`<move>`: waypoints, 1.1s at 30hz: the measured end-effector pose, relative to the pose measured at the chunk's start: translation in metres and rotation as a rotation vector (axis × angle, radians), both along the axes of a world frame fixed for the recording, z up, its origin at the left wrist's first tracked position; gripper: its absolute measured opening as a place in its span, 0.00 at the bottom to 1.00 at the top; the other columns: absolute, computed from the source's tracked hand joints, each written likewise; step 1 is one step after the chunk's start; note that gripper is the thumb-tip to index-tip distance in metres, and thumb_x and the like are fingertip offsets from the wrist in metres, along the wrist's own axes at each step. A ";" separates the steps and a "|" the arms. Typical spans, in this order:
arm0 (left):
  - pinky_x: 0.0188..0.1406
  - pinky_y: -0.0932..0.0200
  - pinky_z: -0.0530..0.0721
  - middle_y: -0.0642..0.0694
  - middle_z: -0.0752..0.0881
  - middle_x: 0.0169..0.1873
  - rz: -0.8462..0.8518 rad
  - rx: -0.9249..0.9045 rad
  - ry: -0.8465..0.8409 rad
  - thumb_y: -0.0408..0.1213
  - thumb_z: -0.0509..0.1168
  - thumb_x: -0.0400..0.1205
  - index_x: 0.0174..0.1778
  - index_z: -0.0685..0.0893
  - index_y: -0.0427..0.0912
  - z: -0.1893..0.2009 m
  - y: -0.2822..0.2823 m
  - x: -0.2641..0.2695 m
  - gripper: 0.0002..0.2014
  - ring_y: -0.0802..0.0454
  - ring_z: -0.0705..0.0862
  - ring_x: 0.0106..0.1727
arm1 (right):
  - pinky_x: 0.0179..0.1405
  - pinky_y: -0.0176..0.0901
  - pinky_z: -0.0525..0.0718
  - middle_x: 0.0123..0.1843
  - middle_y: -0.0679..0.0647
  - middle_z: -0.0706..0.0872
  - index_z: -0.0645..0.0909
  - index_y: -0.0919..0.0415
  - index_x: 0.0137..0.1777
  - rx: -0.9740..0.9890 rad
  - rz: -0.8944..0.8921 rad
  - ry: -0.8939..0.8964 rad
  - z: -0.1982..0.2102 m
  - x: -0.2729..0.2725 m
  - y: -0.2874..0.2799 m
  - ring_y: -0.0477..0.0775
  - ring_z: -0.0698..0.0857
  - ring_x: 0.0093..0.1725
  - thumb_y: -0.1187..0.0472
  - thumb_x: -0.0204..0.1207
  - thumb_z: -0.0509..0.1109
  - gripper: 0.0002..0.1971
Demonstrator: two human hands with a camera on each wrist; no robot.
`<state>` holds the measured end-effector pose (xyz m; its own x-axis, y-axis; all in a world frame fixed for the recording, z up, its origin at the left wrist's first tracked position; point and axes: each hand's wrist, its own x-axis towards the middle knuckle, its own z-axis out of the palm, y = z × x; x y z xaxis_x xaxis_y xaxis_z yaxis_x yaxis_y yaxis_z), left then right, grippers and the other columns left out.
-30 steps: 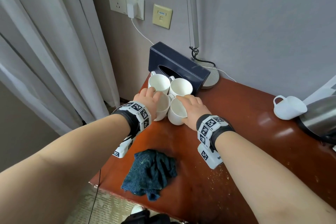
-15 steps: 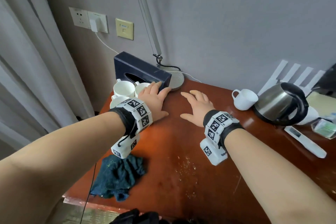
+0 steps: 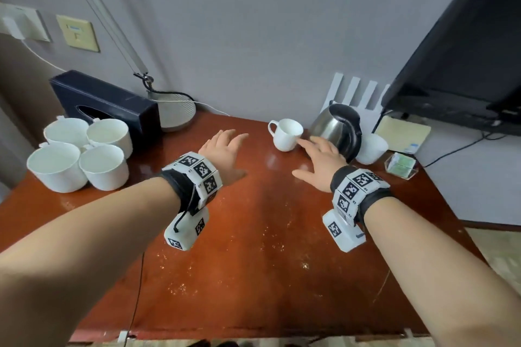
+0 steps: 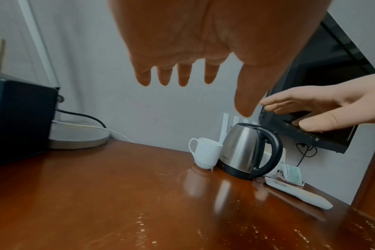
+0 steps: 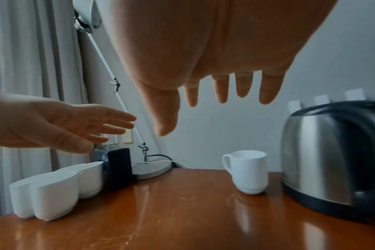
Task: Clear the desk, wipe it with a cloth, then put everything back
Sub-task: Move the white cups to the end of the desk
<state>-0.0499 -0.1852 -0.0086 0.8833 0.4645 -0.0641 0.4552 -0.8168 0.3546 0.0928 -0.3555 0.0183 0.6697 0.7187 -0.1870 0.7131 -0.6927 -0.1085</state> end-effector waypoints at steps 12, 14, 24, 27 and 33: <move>0.79 0.49 0.62 0.46 0.56 0.80 -0.075 0.034 0.049 0.47 0.68 0.78 0.82 0.54 0.52 0.006 -0.042 0.056 0.40 0.46 0.56 0.81 | 0.79 0.56 0.60 0.83 0.52 0.51 0.52 0.45 0.82 0.086 -0.235 0.046 0.007 0.044 -0.079 0.59 0.54 0.82 0.48 0.79 0.64 0.35; 0.77 0.49 0.63 0.46 0.56 0.80 -0.070 0.038 0.052 0.47 0.67 0.79 0.82 0.54 0.51 0.006 -0.042 0.064 0.38 0.46 0.57 0.81 | 0.78 0.56 0.61 0.83 0.53 0.53 0.52 0.46 0.82 0.103 -0.266 0.033 0.008 0.056 -0.083 0.60 0.55 0.81 0.49 0.79 0.64 0.35; 0.73 0.50 0.68 0.45 0.56 0.80 0.036 0.023 0.218 0.41 0.66 0.79 0.82 0.54 0.50 -0.011 -0.037 0.181 0.37 0.42 0.62 0.78 | 0.78 0.59 0.63 0.82 0.55 0.55 0.52 0.46 0.82 0.076 -0.402 0.093 -0.016 0.184 -0.097 0.63 0.58 0.80 0.53 0.78 0.67 0.36; 0.74 0.47 0.66 0.45 0.52 0.81 0.095 0.059 0.293 0.37 0.65 0.79 0.81 0.53 0.50 -0.033 -0.034 0.229 0.38 0.42 0.57 0.79 | 0.78 0.62 0.61 0.80 0.56 0.57 0.52 0.44 0.81 0.020 -0.413 0.103 -0.033 0.239 -0.094 0.64 0.59 0.78 0.51 0.77 0.67 0.36; 0.83 0.42 0.46 0.46 0.38 0.83 0.146 0.076 0.397 0.38 0.61 0.80 0.82 0.43 0.57 -0.063 -0.032 0.295 0.40 0.41 0.38 0.83 | 0.76 0.56 0.65 0.79 0.57 0.59 0.55 0.44 0.80 0.006 -0.425 0.117 -0.063 0.317 -0.083 0.64 0.60 0.77 0.52 0.76 0.67 0.35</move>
<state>0.2448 -0.2175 -0.0720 0.7217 0.5993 -0.3464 0.6570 -0.7507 0.0700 0.4100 -0.4389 -0.0447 0.8805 0.3857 -0.2755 0.3481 -0.9207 -0.1766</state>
